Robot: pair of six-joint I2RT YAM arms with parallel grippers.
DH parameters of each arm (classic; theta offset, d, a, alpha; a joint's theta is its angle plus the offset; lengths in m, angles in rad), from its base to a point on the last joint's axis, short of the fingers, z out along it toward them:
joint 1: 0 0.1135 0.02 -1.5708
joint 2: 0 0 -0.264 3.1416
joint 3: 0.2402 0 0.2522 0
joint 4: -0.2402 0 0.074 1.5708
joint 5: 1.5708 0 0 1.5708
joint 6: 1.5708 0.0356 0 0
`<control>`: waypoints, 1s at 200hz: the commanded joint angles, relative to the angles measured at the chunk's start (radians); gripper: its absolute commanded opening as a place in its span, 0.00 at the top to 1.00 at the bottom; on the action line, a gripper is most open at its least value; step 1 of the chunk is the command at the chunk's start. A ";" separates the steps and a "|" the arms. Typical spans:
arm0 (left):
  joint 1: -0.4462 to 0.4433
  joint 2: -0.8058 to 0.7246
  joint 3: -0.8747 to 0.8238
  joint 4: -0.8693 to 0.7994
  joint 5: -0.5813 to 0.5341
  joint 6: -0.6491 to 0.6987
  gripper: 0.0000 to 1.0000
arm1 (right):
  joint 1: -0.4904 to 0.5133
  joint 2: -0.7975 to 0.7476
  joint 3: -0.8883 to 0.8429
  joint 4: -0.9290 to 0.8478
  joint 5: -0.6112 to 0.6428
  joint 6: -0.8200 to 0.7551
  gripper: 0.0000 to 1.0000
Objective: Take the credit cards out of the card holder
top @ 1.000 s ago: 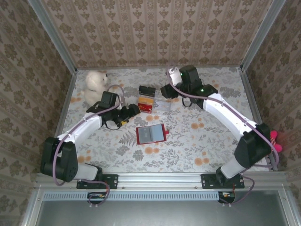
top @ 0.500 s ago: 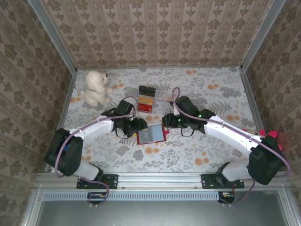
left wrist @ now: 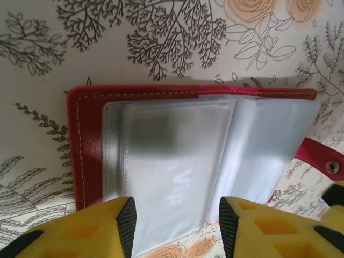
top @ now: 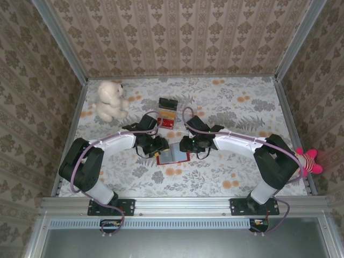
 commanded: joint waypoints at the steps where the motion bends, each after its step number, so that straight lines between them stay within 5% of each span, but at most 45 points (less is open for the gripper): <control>1: 0.008 0.018 0.020 -0.014 -0.010 0.001 0.52 | 0.002 0.042 0.062 -0.038 -0.029 0.004 0.68; 151: 0.023 0.072 0.002 0.031 -0.034 0.007 0.50 | -0.002 0.188 0.112 -0.090 -0.057 -0.049 0.68; 200: 0.023 0.067 0.013 0.054 0.013 0.025 0.57 | -0.002 0.204 0.113 -0.086 -0.069 -0.047 0.69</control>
